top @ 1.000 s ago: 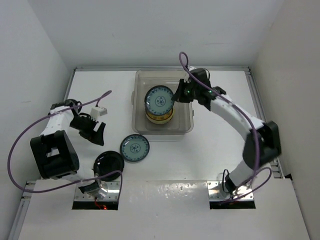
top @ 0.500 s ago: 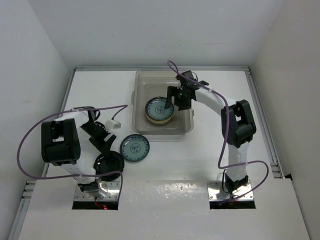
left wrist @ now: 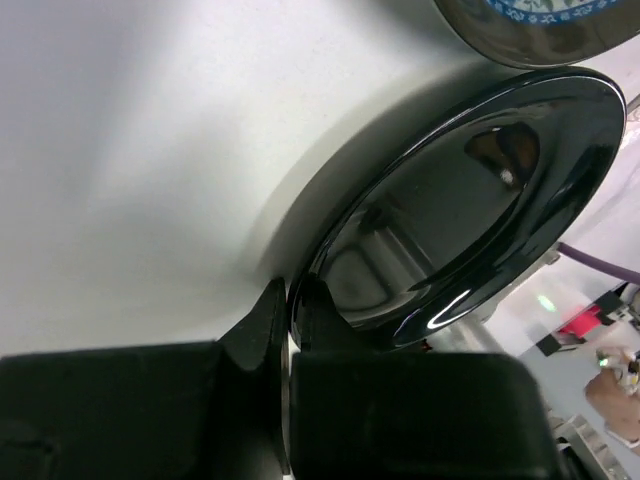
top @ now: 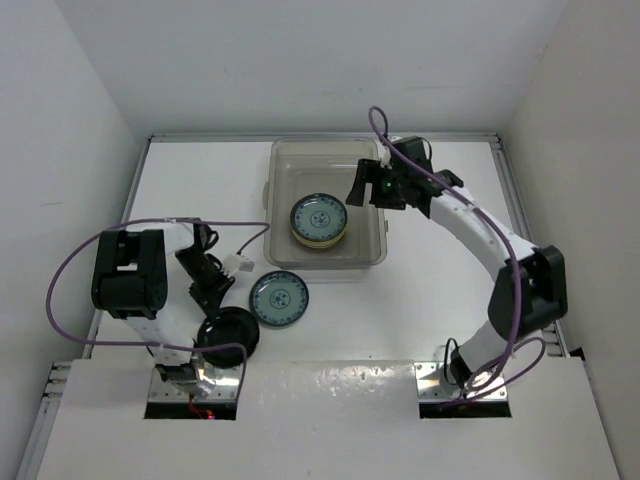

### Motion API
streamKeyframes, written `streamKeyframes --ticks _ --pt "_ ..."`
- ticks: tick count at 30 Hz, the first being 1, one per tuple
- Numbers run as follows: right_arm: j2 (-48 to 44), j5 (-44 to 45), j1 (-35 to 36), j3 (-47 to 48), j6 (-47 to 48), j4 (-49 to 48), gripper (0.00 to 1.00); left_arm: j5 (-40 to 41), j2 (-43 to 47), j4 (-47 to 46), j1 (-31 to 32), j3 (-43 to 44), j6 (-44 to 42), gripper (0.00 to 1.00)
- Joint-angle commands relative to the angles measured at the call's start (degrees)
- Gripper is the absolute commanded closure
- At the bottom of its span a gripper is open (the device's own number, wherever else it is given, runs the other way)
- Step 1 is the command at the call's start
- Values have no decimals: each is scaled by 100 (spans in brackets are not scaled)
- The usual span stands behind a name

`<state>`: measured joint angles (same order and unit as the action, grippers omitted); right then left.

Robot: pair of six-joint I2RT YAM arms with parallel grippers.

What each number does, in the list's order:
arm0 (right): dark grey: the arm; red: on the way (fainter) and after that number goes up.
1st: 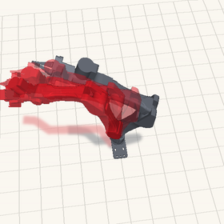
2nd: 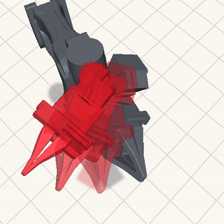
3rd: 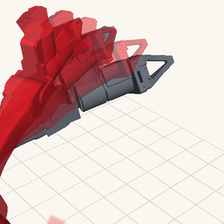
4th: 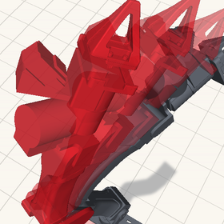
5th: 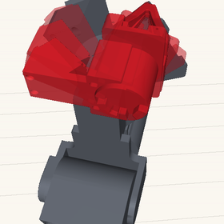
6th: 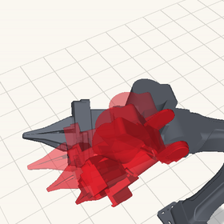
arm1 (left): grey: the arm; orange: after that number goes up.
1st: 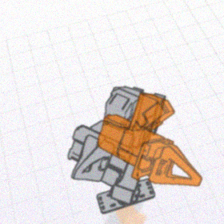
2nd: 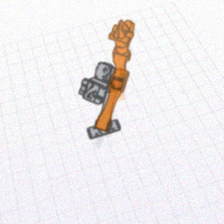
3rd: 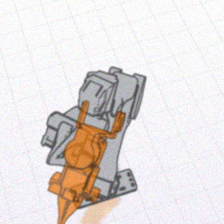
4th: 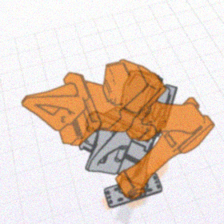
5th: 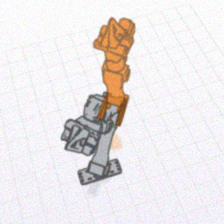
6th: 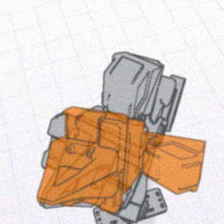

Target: Place the plates into the plastic bin on the countertop

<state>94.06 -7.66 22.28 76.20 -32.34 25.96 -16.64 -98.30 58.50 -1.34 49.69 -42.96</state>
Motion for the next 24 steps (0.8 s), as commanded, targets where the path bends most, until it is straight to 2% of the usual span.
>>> streamKeyframes --ticks 1,5,10,13,16,17,18,19,20,21,24 --pt "-493 186 -188 -474 -211 -424 18 81 -76 -1086 -14 -311 -81 100" --pt "-1081 98 -365 -852 -431 -548 17 82 442 -491 -497 294 -343 100" --pt "-1601 98 -611 -1370 -563 -504 17 -110 777 64 -1112 1524 -494 100" --pt "-1926 133 -769 -1704 -616 -495 17 -339 708 188 -1446 2315 -109 100" --pt "-2225 195 -910 -1950 -625 -372 17 -961 628 250 -1693 3343 568 100" --pt "-2417 221 -936 -2004 -642 -311 17 -1468 576 311 -1694 3885 952 100" --pt "-2471 247 -989 -2065 -660 -293 17 -1473 575 259 -1694 3890 1174 100" --pt "-2524 256 -980 -2231 -677 -267 17 -1934 627 145 -1641 4334 1419 100" --pt "-2629 256 -980 -2294 -660 -249 17 -2061 706 -187 -1537 4512 1700 100" --pt "-2734 300 -1006 -2416 -695 -249 17 -2132 707 -381 -1396 4662 2208 100" --pt "-2911 327 -1015 -2742 -783 -231 17 -2369 786 -1100 -606 4910 2983 100"
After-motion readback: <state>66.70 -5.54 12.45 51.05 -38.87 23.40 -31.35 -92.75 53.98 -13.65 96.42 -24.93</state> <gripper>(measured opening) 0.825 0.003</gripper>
